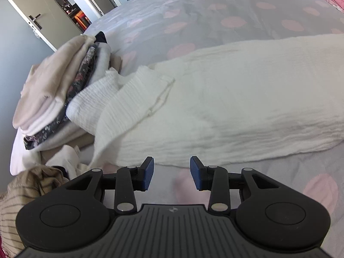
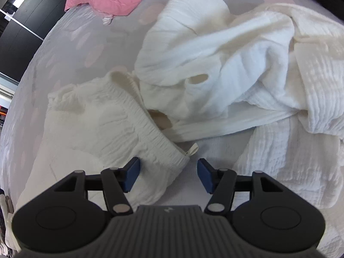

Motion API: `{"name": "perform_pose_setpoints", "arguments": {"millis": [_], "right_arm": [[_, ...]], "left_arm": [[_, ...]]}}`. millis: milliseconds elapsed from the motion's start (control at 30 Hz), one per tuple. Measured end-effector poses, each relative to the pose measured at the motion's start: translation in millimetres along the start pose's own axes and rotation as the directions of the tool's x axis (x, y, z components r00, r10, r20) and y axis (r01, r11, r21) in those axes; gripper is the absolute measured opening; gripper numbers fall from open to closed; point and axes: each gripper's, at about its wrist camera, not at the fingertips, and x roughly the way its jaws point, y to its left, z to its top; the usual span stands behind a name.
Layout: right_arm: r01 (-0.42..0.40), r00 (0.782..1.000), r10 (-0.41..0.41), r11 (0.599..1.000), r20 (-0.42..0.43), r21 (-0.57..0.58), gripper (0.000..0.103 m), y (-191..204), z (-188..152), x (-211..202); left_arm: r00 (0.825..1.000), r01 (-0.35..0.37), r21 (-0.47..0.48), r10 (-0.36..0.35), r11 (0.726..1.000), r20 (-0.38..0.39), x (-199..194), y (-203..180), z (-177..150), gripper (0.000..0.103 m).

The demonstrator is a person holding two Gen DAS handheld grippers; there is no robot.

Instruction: Fold clothes

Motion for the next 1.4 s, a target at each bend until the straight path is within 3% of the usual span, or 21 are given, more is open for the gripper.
{"name": "perform_pose_setpoints", "arguments": {"millis": [133, 233, 333, 633, 767, 933, 1133, 1267, 1400], "right_arm": [[0.035, 0.999, -0.034, 0.997, 0.018, -0.062, 0.057, 20.2, -4.8, 17.9], [0.088, 0.995, -0.08, 0.982, 0.058, -0.165, 0.033, 40.8, -10.4, 21.5], [0.116, 0.989, -0.093, 0.969, 0.111, -0.22, 0.026, 55.8, -15.5, 11.8], [0.062, 0.961, -0.014, 0.984, 0.276, -0.165, 0.021, 74.6, -5.6, -104.0], [0.093, 0.943, -0.024, 0.976, 0.332, -0.196, 0.021, 81.4, -5.7, -152.1], [0.213, 0.902, -0.124, 0.961, 0.415, -0.176, 0.021, 55.0, -4.1, -197.8], [0.389, 0.84, -0.35, 0.921, 0.415, -0.011, 0.021, -22.2, 11.9, -207.7], [0.397, 0.864, -0.394, 0.916, 0.314, 0.055, 0.021, -63.6, 13.3, -185.7], [0.447, 0.858, -0.433, 0.894, 0.278, 0.013, 0.029, -68.4, 1.8, -169.1]], "left_arm": [[1.0, 0.006, 0.015, -0.005, 1.0, -0.02, 5.9, -13.5, -7.5, 0.035], [0.999, 0.015, -0.006, -0.015, 1.0, -0.033, 10.4, -18.7, -10.3, 0.035], [0.999, 0.033, -0.03, -0.034, 0.999, -0.034, 8.5, -19.2, -15.2, 0.035], [0.998, 0.051, -0.056, -0.052, 0.997, -0.02, -11.7, -2.4, -34.0, 0.035], [0.997, 0.077, -0.088, -0.077, 0.993, 0.001, -22.6, 11.4, -41.9, 0.035], [0.994, 0.107, -0.083, -0.107, 0.991, 0.007, -28.6, 15.5, -53.8, 0.035], [0.988, 0.147, -0.053, -0.144, 0.988, 0.057, -33.3, 13.0, -50.2, 0.035], [0.98, 0.172, -0.015, -0.169, 0.985, 0.106, -33.5, 7.6, -37.8, 0.035], [0.979, 0.154, -0.026, -0.148, 0.988, 0.142, -31.0, 17.1, -24.3, 0.038]]}}
